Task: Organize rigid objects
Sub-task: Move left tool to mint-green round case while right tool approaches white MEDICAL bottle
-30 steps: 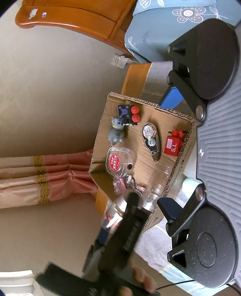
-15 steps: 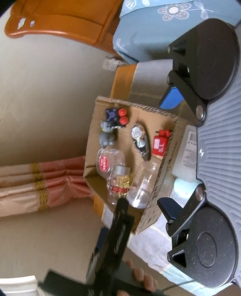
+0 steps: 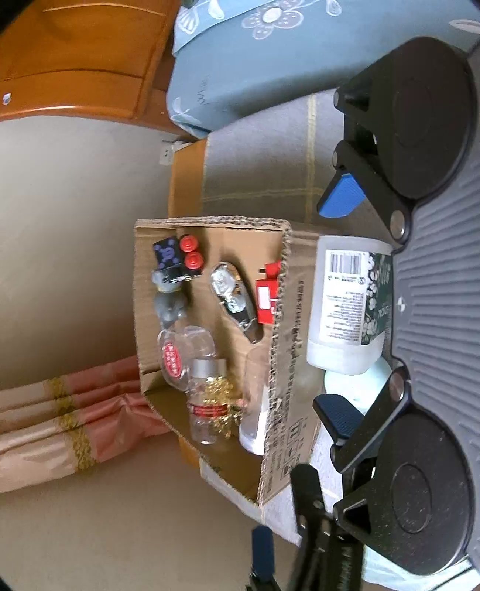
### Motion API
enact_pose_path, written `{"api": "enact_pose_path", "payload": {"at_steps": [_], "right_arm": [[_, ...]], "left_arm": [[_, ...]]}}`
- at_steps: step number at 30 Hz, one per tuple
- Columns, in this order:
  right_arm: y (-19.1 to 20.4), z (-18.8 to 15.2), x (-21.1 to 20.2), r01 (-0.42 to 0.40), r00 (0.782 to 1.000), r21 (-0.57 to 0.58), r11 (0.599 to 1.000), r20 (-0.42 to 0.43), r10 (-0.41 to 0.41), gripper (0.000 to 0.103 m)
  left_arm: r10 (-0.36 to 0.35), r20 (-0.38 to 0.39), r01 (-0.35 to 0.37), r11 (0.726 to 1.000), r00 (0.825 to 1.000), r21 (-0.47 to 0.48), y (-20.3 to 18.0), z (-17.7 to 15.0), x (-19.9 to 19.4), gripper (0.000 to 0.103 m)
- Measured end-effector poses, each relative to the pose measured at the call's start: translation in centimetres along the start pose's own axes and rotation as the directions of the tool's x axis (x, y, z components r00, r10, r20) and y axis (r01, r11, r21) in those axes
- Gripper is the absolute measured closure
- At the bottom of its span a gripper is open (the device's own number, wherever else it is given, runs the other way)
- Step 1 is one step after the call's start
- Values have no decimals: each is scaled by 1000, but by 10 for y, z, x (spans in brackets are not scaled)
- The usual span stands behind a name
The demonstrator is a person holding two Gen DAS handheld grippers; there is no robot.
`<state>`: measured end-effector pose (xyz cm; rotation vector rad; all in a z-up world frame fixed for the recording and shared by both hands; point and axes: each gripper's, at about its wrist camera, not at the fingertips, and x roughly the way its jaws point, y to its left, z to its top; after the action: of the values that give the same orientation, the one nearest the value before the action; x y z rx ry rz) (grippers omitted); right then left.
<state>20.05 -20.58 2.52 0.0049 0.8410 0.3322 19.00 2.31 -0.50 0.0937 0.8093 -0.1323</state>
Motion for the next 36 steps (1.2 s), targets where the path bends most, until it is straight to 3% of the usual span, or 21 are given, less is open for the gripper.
{"api": "enact_pose_path", "payload": {"at_steps": [6, 11, 16, 20, 25, 36], "right_arm": [[-5, -10, 15, 32, 999, 51, 998, -35, -30, 0], [-23, -25, 8, 19, 999, 115, 993, -34, -16, 0], [-35, -46, 4, 118, 992, 94, 989, -62, -112, 0], [-48, -57, 7, 108, 992, 121, 987, -73, -100, 0], [-43, -63, 8, 138, 989, 54, 989, -57, -135, 0], [-35, -69, 13, 167, 986, -32, 985, -17, -167, 0]], "left_arm": [[-25, -20, 24, 999, 999, -46, 3, -11, 2, 4], [-26, -38, 25, 999, 999, -29, -6, -13, 10, 4], [-61, -49, 61, 998, 997, 1, -20, -13, 19, 4], [-83, -56, 84, 996, 995, 28, -36, -14, 29, 4], [-110, -83, 114, 992, 991, 54, -52, -16, 47, 4], [-101, -135, 107, 994, 986, 36, -50, -28, 71, 3]]}}
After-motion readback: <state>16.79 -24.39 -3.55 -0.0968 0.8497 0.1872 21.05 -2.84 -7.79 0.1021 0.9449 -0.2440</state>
